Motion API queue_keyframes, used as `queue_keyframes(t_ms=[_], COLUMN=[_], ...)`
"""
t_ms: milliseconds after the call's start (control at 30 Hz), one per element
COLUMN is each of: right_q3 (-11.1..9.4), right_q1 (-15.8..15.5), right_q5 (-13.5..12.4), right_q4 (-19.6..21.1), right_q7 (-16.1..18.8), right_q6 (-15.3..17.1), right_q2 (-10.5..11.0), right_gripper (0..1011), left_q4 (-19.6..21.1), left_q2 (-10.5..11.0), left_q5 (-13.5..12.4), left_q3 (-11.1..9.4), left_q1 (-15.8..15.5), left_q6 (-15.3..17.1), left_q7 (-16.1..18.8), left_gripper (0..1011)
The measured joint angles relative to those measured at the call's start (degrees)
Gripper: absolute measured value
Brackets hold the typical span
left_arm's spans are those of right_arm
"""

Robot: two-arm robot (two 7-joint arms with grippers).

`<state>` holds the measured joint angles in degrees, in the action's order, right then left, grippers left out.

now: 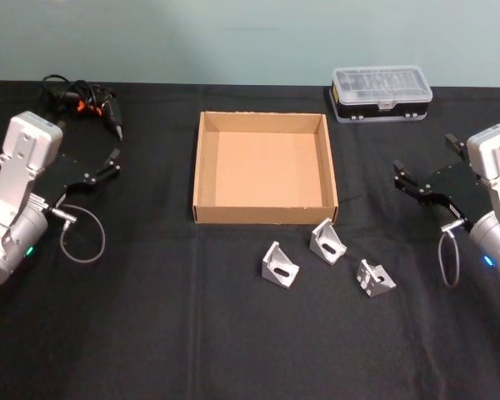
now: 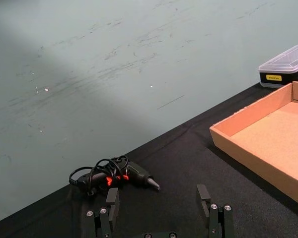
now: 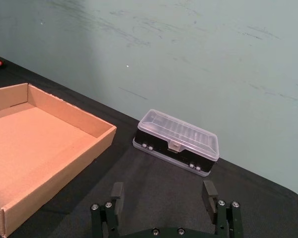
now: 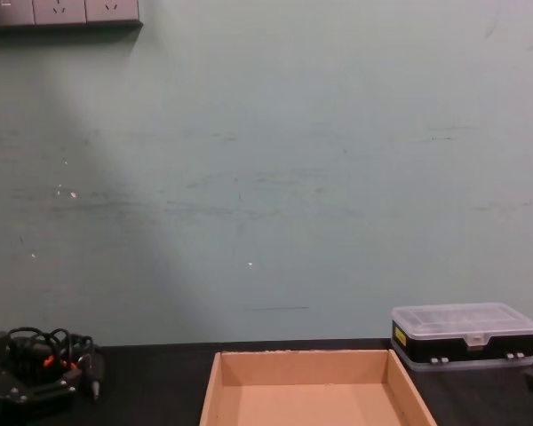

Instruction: Use one hand to pick up the angle iron from the table and place it into the box.

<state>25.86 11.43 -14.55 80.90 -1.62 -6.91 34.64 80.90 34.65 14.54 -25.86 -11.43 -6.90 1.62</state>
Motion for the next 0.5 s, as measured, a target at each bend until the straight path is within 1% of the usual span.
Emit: queue_keyframes(t_ms=[67,167,233,267,300,333,400,433,467,500], right_q3=[-0.1,-2.0,-2.6,-3.3,-3.3,-3.9,-4.7,-5.4,-5.7,-6.3], right_q1=[0.0,-1.4,-2.0,-2.7,-2.7,-3.4,-4.3,-5.3,-5.8,-6.8], right_q5=[0.0,-2.4,-3.3,-4.4,-4.4,-5.3,-6.4,-7.6,-8.2,-9.2], right_q4=[0.1,2.5,3.6,4.8,4.8,5.9,7.1,8.4,9.0,10.0], right_q7=[0.1,1.8,2.7,3.8,3.8,4.9,6.2,7.8,8.6,10.6], right_q6=[0.0,0.1,0.3,0.7,0.7,1.1,1.5,1.7,1.8,1.8], right_q2=[0.0,0.5,0.9,1.4,1.4,2.0,2.9,3.8,4.4,5.6], right_gripper=[1000,1000,1000,1000,1000,1000,1000,1000,1000,1000], left_q4=[0.0,0.0,0.0,0.0,0.0,0.0,0.0,0.0,0.0,0.0], left_q2=[0.0,0.0,0.0,0.0,0.0,0.0,0.0,0.0,0.0,0.0], left_q5=[0.0,0.0,0.0,0.0,0.0,0.0,0.0,0.0,0.0,0.0], left_q3=[0.0,0.0,0.0,0.0,0.0,0.0,0.0,0.0,0.0,0.0], left_q1=[0.0,0.0,0.0,0.0,0.0,0.0,0.0,0.0,0.0,0.0], left_q6=[0.0,0.0,0.0,0.0,0.0,0.0,0.0,0.0,0.0,0.0], left_q7=[0.0,0.0,0.0,0.0,0.0,0.0,0.0,0.0,0.0,0.0], left_gripper=[1011,1011,1011,1011,1011,1011,1011,1011,1011,1011])
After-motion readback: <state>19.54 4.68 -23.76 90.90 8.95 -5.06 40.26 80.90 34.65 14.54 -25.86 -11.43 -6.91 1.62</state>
